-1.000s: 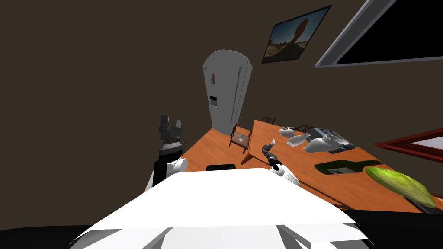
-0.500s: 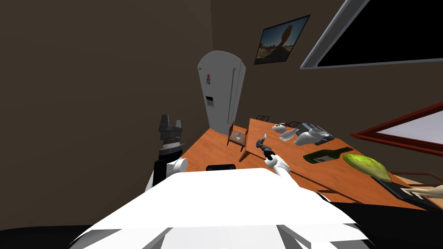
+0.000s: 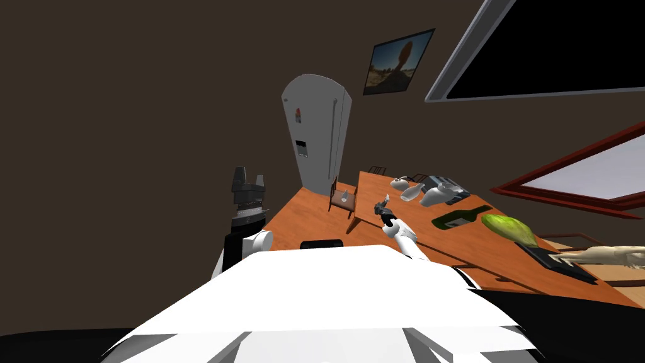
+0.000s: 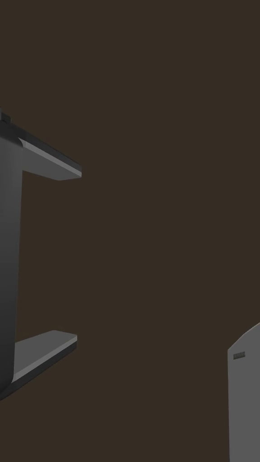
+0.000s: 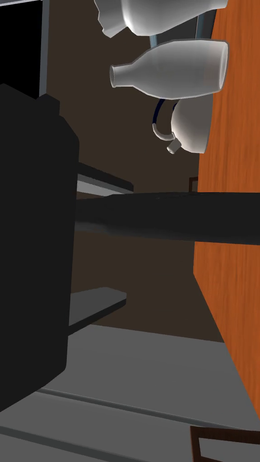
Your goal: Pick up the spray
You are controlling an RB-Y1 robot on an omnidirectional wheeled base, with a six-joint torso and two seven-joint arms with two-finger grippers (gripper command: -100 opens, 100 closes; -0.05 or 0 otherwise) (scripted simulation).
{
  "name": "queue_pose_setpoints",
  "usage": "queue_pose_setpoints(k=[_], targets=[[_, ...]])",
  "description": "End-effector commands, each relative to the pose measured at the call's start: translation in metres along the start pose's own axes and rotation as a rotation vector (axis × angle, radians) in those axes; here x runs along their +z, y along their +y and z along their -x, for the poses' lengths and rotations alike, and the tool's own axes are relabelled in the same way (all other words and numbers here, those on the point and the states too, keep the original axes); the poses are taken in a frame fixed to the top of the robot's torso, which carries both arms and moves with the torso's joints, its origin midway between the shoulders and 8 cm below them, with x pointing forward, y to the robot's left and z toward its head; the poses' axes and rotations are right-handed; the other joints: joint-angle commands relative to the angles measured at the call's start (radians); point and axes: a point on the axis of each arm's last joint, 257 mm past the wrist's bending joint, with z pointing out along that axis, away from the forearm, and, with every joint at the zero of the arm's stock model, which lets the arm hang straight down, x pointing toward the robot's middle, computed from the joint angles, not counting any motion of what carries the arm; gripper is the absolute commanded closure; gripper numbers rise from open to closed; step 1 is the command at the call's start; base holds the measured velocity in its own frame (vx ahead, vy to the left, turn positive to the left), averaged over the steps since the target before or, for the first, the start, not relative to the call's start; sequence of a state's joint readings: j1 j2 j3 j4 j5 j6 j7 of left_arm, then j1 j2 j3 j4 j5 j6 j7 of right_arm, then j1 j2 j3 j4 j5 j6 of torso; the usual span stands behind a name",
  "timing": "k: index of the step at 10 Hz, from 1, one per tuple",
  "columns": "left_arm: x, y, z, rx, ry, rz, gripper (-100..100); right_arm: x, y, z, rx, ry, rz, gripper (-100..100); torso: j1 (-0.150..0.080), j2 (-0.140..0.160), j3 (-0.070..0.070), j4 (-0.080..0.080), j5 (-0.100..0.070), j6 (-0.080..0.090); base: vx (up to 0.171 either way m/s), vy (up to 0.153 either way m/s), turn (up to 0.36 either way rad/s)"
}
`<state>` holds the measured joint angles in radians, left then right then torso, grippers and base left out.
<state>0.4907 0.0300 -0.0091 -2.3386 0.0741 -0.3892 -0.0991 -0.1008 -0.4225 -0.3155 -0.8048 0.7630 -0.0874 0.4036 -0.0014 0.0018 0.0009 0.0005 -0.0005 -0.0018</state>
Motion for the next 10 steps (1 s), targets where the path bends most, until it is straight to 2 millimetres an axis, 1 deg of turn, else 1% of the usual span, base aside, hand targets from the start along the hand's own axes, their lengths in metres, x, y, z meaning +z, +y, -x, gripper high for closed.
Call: queue_pose_setpoints(k=[1, 4, 5, 6, 7, 8, 9, 10], targets=[[0.000, 0.000, 0.000, 0.000, 0.000, 0.000, 0, 0.000, 0.000, 0.000, 0.000, 0.000, 0.000, 100, 0.000, 0.000, 0.000, 0.000, 0.000, 0.000, -0.004, -0.006, -0.017], [0.000, 0.000, 0.000, 0.000, 0.000, 0.000, 0, 0.000, 0.000, -0.001, 0.000, 0.001, 0.000, 100, 0.001, -0.001, 0.000, 0.000, 0.000, 0.000, 0.000, 0.001, 0.005], [0.000, 0.000, 0.000, 0.000, 0.000, 0.000, 0, 0.000, 0.000, -0.001, 0.000, 0.001, 0.000, 0, 0.001, -0.001, 0.000, 0.000, 0.001, 0.000, 0.000, 0.000, 0.000], [0.000, 0.000, 0.000, 0.000, 0.000, 0.000, 0, -0.012, -0.009, -0.010, 0.054, -0.011, -0.006, 100, 0.001, 0.000, 0.000, 0.000, 0.001, 0.000, 0.050, 0.002, 0.353], [0.000, 0.000, 0.000, 0.000, 0.000, 0.000, 0, -0.018, -0.019, -0.023, 0.048, 0.009, -0.019, 100, 0.002, -0.004, -0.002, 0.000, -0.002, -0.005, 0.059, -0.007, 0.213], [0.000, 0.000, 0.000, 0.000, 0.000, 0.000, 0, -0.028, -0.017, -0.030, 0.088, -0.006, -0.006, 100, 0.000, -0.006, -0.003, -0.001, -0.002, -0.003, 0.072, 0.001, 0.295], [0.000, 0.000, 0.000, 0.000, 0.000, 0.000, 0, -0.036, -0.037, -0.039, 0.096, 0.005, -0.040, 100, 0.001, -0.009, -0.005, -0.002, -0.006, -0.008, 0.055, 0.008, 0.188], [0.000, 0.000, 0.000, 0.000, 0.000, 0.000, 0, -0.041, -0.044, -0.047, 0.092, 0.017, -0.049, 100, -0.001, -0.010, -0.007, -0.004, -0.008, -0.007, 0.025, 0.009, -0.001]])
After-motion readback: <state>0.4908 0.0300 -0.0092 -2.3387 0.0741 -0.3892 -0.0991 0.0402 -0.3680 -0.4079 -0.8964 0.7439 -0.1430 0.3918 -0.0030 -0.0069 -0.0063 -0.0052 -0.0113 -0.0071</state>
